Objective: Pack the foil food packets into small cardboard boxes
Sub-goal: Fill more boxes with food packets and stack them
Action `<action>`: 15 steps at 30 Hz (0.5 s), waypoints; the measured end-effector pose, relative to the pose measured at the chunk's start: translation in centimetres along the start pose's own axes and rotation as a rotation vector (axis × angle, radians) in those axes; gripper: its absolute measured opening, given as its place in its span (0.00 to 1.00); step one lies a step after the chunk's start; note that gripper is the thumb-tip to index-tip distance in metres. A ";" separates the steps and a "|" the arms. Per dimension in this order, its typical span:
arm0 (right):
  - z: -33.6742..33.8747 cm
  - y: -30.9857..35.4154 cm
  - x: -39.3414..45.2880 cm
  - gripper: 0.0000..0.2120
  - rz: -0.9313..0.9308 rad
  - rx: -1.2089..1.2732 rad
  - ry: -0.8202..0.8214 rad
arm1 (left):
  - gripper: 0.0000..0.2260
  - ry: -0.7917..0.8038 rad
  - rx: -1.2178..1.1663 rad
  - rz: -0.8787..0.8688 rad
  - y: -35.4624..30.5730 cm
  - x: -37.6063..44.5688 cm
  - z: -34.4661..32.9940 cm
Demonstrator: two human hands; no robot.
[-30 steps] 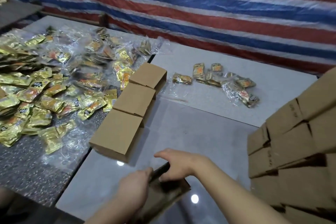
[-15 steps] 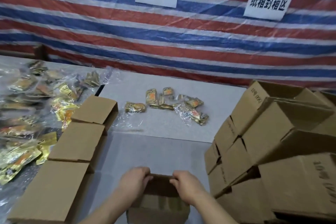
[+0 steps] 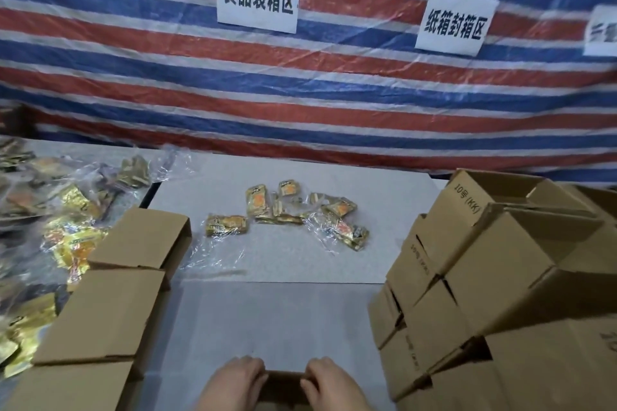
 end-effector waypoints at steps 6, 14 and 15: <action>1.2 -0.1 -0.1 0.31 -0.042 0.004 -0.053 | 0.20 -0.139 -0.120 0.014 0.1 0.7 1.1; 4.1 -1.9 4.8 0.22 -0.068 0.097 -0.245 | 0.17 -0.271 -0.161 0.028 -0.3 7.9 4.4; 4.4 -2.2 5.7 0.21 -0.067 0.119 -0.255 | 0.17 -0.269 -0.157 0.045 0.0 9.2 4.6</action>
Point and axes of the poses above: each hand's wrist, its own x-axis towards the middle knuckle, its own z-axis out of the back of the hand, y = z × x, the point moved 2 cm from there along x, towards the middle knuckle, and after that the axes turned 4 degrees about -y, right-handed, at the moved point
